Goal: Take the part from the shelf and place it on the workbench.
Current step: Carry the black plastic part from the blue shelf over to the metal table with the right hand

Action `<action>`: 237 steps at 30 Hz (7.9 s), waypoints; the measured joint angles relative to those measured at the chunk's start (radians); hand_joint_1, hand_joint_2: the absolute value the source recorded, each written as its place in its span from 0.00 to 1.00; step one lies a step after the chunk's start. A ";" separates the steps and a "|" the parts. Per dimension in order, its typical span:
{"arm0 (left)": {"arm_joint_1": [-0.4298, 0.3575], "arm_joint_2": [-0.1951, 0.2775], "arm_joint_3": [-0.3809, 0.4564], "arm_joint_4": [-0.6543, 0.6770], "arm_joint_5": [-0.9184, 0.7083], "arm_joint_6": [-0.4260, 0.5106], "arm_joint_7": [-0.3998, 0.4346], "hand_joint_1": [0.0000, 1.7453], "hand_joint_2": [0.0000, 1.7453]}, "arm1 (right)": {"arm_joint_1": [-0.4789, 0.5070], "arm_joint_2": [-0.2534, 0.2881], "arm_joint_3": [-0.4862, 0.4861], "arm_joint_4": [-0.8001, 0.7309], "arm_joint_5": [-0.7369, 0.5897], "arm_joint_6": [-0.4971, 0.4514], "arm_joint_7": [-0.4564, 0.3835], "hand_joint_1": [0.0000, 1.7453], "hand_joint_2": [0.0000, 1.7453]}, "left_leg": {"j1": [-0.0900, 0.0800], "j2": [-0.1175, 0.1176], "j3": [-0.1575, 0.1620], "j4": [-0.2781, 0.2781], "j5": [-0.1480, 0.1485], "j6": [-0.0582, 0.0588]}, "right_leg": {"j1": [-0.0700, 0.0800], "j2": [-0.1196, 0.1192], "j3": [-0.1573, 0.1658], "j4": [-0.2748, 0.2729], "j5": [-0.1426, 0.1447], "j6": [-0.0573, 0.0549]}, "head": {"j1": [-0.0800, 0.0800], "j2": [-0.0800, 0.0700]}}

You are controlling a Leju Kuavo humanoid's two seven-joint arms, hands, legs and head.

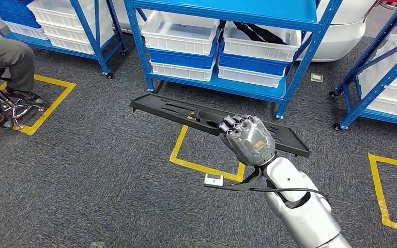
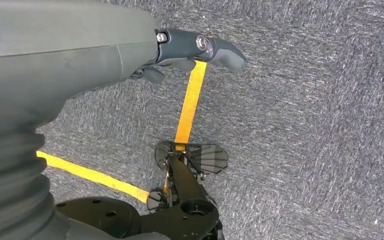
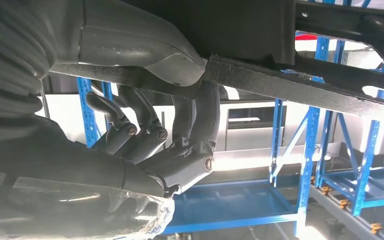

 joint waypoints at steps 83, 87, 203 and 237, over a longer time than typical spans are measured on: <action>-0.007 -0.006 0.017 0.001 -0.046 -0.005 0.016 0.00 1.00 | 0.023 -0.015 0.014 -0.012 0.074 0.024 0.036 0.97 1.00 | -0.001 -0.020 -0.001 -0.002 -0.003 -0.011 | -0.009 0.003 -0.001 0.006 -0.010 0.014 | 0.006 0.000; -0.004 -0.004 0.019 0.001 -0.046 -0.003 0.016 0.00 1.00 | 0.021 -0.015 0.014 -0.012 0.074 0.024 0.036 0.97 1.00 | 0.006 0.007 -0.047 0.106 -0.070 -0.027 | -0.015 -0.001 0.004 0.003 -0.004 -0.011 | 0.005 0.000; -0.018 -0.016 0.069 0.001 -0.069 -0.003 0.022 0.00 1.00 | -0.057 -0.042 0.040 0.002 0.082 0.023 0.015 0.97 1.00 | -0.014 -0.084 -0.002 -0.003 -0.001 0.017 | -0.012 0.038 -0.026 0.019 -0.003 0.030 | 0.005 0.000; -0.016 -0.017 0.069 0.001 -0.081 -0.007 0.025 0.00 1.00 | -0.038 -0.042 0.040 -0.009 0.085 0.023 0.016 0.97 1.00 | -0.013 -0.096 -0.003 -0.006 0.000 0.004 | -0.011 0.030 -0.006 -0.004 0.006 0.009 | -0.001 0.000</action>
